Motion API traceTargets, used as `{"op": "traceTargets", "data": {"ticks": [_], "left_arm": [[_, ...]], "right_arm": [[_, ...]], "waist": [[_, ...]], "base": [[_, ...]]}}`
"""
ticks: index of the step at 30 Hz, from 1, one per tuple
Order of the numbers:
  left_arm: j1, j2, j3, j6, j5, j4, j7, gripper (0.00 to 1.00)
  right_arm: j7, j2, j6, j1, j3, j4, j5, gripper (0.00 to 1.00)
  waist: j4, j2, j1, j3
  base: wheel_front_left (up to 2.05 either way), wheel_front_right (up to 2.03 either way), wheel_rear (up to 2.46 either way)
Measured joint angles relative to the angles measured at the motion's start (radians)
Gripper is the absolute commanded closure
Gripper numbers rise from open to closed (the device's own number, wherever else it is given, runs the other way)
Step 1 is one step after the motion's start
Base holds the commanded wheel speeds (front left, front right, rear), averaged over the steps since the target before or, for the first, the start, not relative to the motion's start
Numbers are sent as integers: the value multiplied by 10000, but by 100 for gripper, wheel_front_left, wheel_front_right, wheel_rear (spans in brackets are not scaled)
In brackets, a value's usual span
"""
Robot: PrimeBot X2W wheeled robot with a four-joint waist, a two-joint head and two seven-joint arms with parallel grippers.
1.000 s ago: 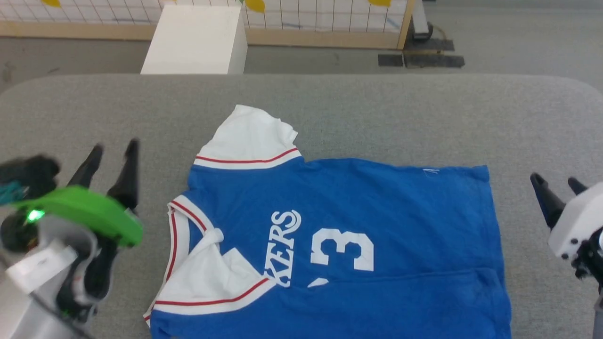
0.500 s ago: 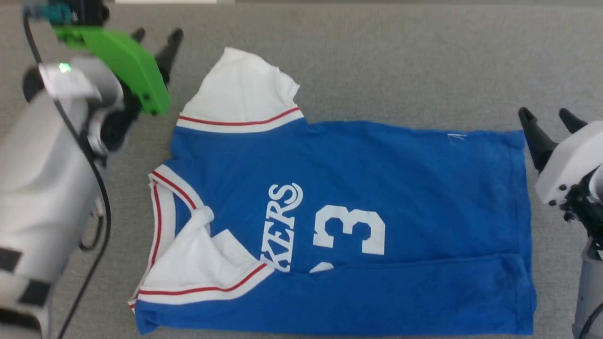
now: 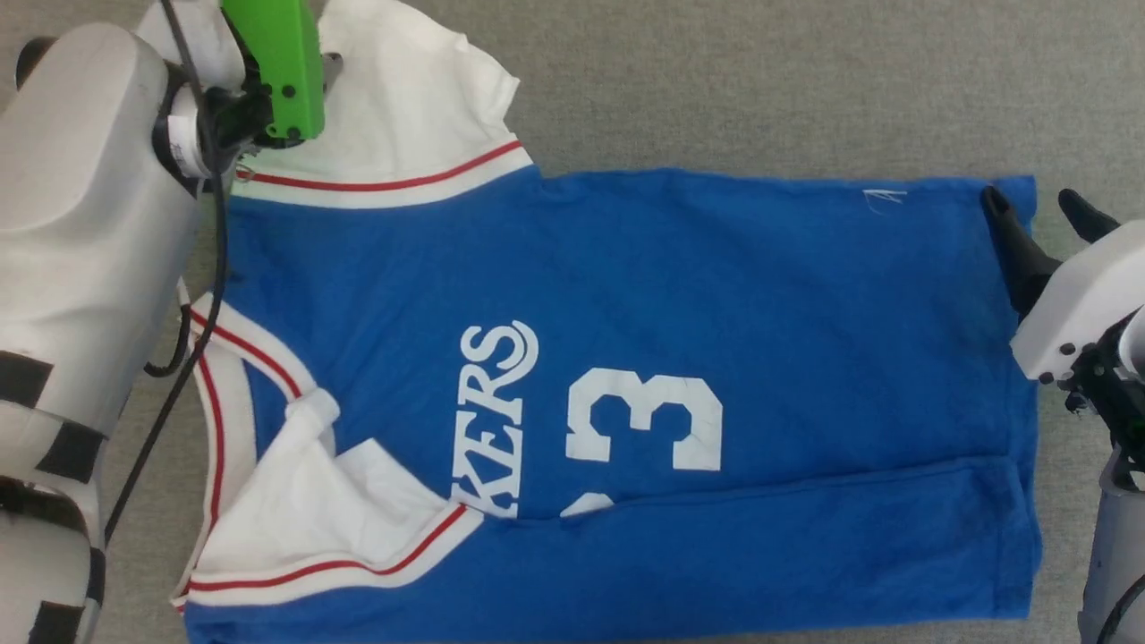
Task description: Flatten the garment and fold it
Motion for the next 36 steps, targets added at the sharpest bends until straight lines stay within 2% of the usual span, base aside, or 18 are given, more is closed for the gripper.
{"op": "traceTargets", "data": {"ticks": [4,6,15,18,20,21,25,29,30,32,33,34,35,36], "left_arm": [[-240,-17,-138,6,13,84,410,0],[-227,-27,-67,4,-29,79,314,100],[546,-345,504,-627,-616,63,-1361,100],[816,-368,842,-888,-976,-31,-1914,100],[874,-368,1152,-1060,-1197,-263,-2305,100],[927,-339,1360,-1175,-1327,-623,-2638,100],[1153,-165,1448,-1208,-1409,-1160,-2769,100],[1548,-40,1590,-1204,-1653,-1743,-2809,100],[1884,27,1628,-1154,-1699,-2389,-2867,100],[1960,71,1639,-1129,-1705,-2566,-2869,100],[1996,102,1653,-1129,-1707,-2633,-2894,100],[2022,142,1632,-1129,-1699,-2688,-2895,100],[2069,174,1620,-1129,-1693,-2754,-2899,100],[2121,174,1639,-1129,-1714,-2796,-2938,100]], "right_arm": [[-59,46,0,0,-228,-98,-44,0],[-90,54,0,0,-272,-104,-46,0],[-109,52,0,1,-508,-54,-192,0],[134,-203,0,2,-433,58,-332,0],[499,-516,0,2,-265,199,-470,0],[1030,-1022,0,-42,127,460,-617,0],[1862,-1753,0,-557,915,1097,-1085,0],[2493,-2153,0,-1027,1459,1785,-1476,0],[3183,-2435,-2,-1203,2021,2437,-1685,0],[3377,-2535,-2,-1315,2119,2447,-1620,0],[3402,-2575,-2,-1389,2128,2454,-1584,60],[3404,-2594,-2,-1445,2136,2468,-1513,95],[3402,-2594,-2,-1481,2125,2489,-1432,100],[3386,-2596,0,-1495,2128,2502,-1384,100]], "waist": [[-169,0,-1,365],[-192,0,-1,383],[-5,0,-1,-98],[77,0,-1,-396],[144,0,-1,-615],[270,0,-2,-887],[513,0,-2,-1067],[741,0,-2,-1050],[932,0,-2,-847],[990,0,-2,-768],[1012,0,-2,-729],[1029,0,-2,-707],[1036,0,-2,-716],[1038,0,-2,-737]], "base": [[0,0,0],[0,0,0],[0,0,0],[0,0,0],[0,0,0],[0,0,0],[0,0,0],[0,0,0],[0,0,0],[0,0,0],[0,0,0],[0,0,0],[0,0,0],[0,0,0]]}}
